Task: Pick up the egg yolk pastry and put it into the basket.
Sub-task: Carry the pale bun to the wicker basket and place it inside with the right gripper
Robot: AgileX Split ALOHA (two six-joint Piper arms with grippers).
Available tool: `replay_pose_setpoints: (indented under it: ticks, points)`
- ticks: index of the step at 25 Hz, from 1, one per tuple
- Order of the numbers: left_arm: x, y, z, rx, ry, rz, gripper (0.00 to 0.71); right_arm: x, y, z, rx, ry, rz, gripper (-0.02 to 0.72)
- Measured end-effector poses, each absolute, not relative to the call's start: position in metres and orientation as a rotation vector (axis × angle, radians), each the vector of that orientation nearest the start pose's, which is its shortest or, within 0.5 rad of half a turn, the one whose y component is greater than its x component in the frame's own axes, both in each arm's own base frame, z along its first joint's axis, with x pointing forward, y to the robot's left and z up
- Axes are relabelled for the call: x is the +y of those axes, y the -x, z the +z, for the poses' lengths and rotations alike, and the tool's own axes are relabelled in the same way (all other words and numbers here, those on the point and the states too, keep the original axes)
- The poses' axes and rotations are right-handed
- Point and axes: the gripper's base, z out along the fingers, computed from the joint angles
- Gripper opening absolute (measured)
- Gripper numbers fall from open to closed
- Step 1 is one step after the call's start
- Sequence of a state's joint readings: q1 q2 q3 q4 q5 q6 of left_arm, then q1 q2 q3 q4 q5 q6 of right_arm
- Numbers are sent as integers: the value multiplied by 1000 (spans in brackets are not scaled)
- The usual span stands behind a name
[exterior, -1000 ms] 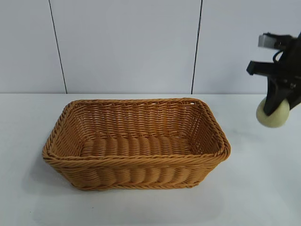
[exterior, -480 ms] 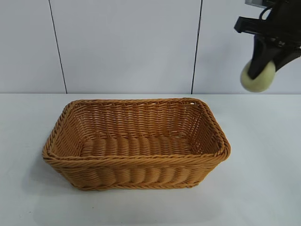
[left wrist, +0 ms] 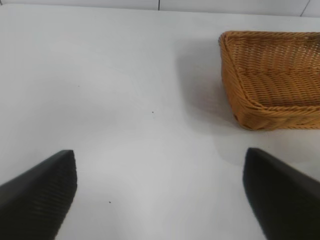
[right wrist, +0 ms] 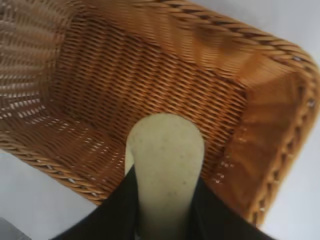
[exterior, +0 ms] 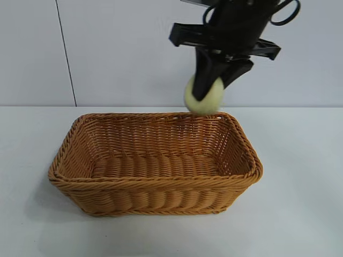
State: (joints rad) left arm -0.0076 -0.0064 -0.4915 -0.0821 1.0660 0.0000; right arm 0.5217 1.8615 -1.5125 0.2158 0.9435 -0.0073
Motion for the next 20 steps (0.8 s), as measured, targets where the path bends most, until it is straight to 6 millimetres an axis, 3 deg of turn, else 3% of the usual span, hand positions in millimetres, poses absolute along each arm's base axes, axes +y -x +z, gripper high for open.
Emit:
replay_pose_setpoints:
  ticks: [6,12,16,18,20]
  points:
    - [-6,5,275,2050,-12,-103,696,250,-339,220,2716,648,423,138]
    - [-6,5,275,2050,-12,-103,696,257,-353,167,2773,602,381,138]
    - [-6,5,275,2050,-12,-103,696,258,-354,147,2820,604,359,139]
    - [-6,5,275,2050,-12,-103,696,258,-354,145,2824,602,357,166]
    - [-6,5,275,2050,-12,-103,696,258,-354,145,2825,600,357,254]
